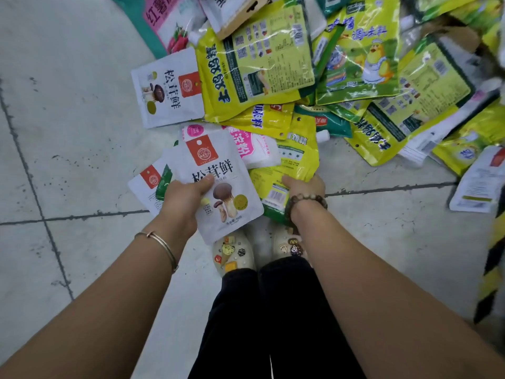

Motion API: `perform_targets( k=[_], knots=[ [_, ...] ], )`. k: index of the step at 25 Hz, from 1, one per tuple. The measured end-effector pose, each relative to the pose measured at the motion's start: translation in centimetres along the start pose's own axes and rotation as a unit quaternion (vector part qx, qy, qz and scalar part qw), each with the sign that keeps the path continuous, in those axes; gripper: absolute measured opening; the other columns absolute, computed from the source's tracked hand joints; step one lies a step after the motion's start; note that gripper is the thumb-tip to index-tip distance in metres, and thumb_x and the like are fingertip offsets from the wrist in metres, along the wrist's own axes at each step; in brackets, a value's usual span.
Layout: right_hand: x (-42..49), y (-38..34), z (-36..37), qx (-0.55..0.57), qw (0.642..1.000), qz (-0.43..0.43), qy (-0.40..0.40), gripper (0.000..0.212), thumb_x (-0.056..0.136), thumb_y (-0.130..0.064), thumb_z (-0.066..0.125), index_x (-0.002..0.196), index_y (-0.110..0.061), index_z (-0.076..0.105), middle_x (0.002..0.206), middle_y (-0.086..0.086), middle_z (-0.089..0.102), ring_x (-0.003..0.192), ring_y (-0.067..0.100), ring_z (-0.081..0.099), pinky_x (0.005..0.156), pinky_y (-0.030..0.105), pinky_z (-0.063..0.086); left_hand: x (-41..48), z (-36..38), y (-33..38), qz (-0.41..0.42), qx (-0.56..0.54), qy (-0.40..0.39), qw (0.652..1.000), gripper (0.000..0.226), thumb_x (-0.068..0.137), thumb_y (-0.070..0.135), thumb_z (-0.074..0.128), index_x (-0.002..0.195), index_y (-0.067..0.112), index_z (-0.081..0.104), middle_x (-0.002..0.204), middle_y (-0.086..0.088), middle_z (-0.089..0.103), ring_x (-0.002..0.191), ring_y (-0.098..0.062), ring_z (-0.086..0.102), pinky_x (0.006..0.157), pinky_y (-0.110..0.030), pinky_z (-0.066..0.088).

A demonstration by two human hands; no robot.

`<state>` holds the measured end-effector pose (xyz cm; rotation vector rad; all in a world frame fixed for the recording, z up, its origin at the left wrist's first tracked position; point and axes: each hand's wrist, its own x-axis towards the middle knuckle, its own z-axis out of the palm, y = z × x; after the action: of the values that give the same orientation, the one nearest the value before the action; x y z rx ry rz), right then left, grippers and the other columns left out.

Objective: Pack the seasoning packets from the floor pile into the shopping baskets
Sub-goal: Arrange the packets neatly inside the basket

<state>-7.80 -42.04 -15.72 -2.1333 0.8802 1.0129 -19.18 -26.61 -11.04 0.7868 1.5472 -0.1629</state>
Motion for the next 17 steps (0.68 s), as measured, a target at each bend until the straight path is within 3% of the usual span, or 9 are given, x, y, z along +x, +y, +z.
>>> perform_targets(
  k=[2,4,7,11,13,17],
  knots=[
    [-1.4,0.4,-3.1,0.026,0.999,-0.004,0.02,0.06,0.077,-0.013,0.073,0.131,-0.007,0.048,0.131,0.01,0.054,0.121,0.028,0.051,0.096,0.036,0.042,-1.6,0.2,1.2,0.009,0.038,-0.019,0.999,0.009,0.086,0.009,0.066,0.088,0.019,0.068,0.072,0.007,0.074,0.063,-0.013,0.071,0.051,-0.025,0.053],
    [-3.2,1.2,-6.6,0.059,0.997,-0.005,0.039,0.064,0.078,-0.007,0.072,0.135,-0.007,0.043,0.127,0.008,0.054,0.122,0.028,0.05,0.094,0.036,0.043,-3.4,0.5,2.5,0.018,0.061,-0.039,0.997,0.01,0.085,0.009,0.066,0.09,0.017,0.068,0.076,0.005,0.074,0.065,-0.014,0.071,0.052,-0.025,0.053],
    [-6.4,2.0,-12.1,0.13,0.99,-0.048,0.032,0.042,0.074,0.004,0.07,0.111,-0.014,0.06,0.098,0.001,0.064,0.091,0.021,0.063,0.076,0.029,0.047,-7.1,1.5,4.6,0.037,0.104,-0.089,0.99,0.011,0.087,0.008,0.064,0.094,0.014,0.068,0.083,0.002,0.074,0.068,-0.016,0.071,0.054,-0.026,0.055],
    [-11.7,2.5,-18.2,0.162,0.983,-0.072,0.04,0.031,0.074,0.005,0.07,0.082,-0.023,0.061,0.082,-0.004,0.064,0.077,0.017,0.062,0.065,0.023,0.049,-12.7,2.6,6.9,0.075,0.188,-0.145,0.968,0.01,0.09,0.016,0.062,0.097,0.014,0.069,0.095,-0.002,0.073,0.08,-0.019,0.071,0.069,-0.031,0.055],
    [-14.4,3.0,-20.7,0.199,0.976,-0.069,0.052,0.028,0.074,0.005,0.069,0.082,-0.021,0.062,0.084,0.0,0.065,0.076,0.017,0.063,0.068,0.025,0.051,-15.6,3.4,7.6,0.098,0.222,-0.167,0.955,0.008,0.09,0.016,0.062,0.093,0.015,0.069,0.092,0.001,0.074,0.078,-0.017,0.071,0.067,-0.029,0.055],
    [-19.4,5.1,-25.1,0.277,0.956,-0.046,0.079,0.024,0.076,0.002,0.069,0.084,-0.02,0.064,0.085,-0.003,0.068,0.071,0.008,0.064,0.061,0.022,0.052,-21.4,5.0,8.1,0.092,0.281,-0.211,0.932,0.007,0.089,0.015,0.063,0.089,0.015,0.07,0.084,-0.001,0.075,0.073,-0.02,0.072,0.059,-0.029,0.056]
  ],
)
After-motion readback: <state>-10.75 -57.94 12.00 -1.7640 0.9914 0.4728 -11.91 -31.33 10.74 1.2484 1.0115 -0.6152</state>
